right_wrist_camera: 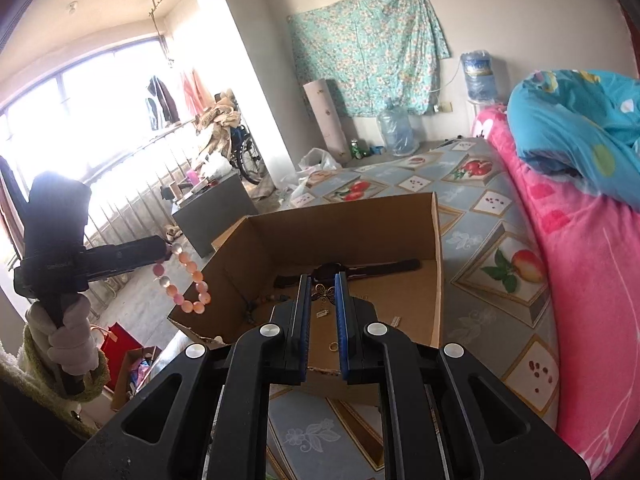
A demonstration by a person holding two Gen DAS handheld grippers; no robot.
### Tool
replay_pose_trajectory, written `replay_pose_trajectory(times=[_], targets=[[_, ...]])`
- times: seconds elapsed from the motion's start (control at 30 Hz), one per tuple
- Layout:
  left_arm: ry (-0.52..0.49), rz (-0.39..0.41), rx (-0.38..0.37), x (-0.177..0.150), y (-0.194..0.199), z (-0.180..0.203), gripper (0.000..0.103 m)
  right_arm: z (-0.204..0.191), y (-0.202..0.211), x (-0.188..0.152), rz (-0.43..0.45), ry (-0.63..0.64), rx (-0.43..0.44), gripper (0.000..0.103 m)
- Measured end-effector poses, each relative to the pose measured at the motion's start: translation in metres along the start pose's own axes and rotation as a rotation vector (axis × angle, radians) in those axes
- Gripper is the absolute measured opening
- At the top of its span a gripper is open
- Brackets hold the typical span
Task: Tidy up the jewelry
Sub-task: 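Open the left tool to drop the bracelet while the right tool releases the flower charm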
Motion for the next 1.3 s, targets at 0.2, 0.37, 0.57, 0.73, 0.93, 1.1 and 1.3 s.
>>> replay_pose_trajectory(times=[0.2,0.37,0.57,0.73,0.93,1.1,1.3], targets=[[-0.024,-0.197,0.123,-0.013,-0.062,-0.026,0.009,0.014,-0.023,0.007,-0.047,-0.019,0.021,0.01],[-0.049,-0.325,0.18,-0.027,-0.099,-0.044,0.009,0.023,-0.03,0.011,-0.059,-0.034,0.031,0.01],[-0.082,-0.429,0.21,-0.037,-0.124,-0.05,0.009,0.025,-0.032,0.009,-0.074,-0.031,0.04,0.01],[-0.093,-0.502,0.233,-0.045,-0.137,-0.053,0.01,0.028,-0.034,0.008,-0.082,-0.04,0.039,0.01],[-0.032,-0.42,0.204,-0.033,-0.122,-0.058,0.026,0.032,-0.043,0.006,-0.13,-0.046,0.047,0.01],[-0.015,-0.281,0.217,-0.015,-0.088,-0.061,0.03,0.03,-0.058,0.008,-0.227,-0.039,0.078,0.01],[0.002,-0.091,0.254,0.002,-0.039,-0.063,0.046,0.031,-0.096,0.003,-0.442,-0.03,0.076,0.01]])
Point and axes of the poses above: each gripper's, at about its wrist camera, not at the fingertips, and y roughly against the way its jaws point, z to its right, x to its top, the point moved 7 cm from there along -y, roughly the way its jaws point, and after that the axes turned 7 degrees about x, right-handed, at the moved point
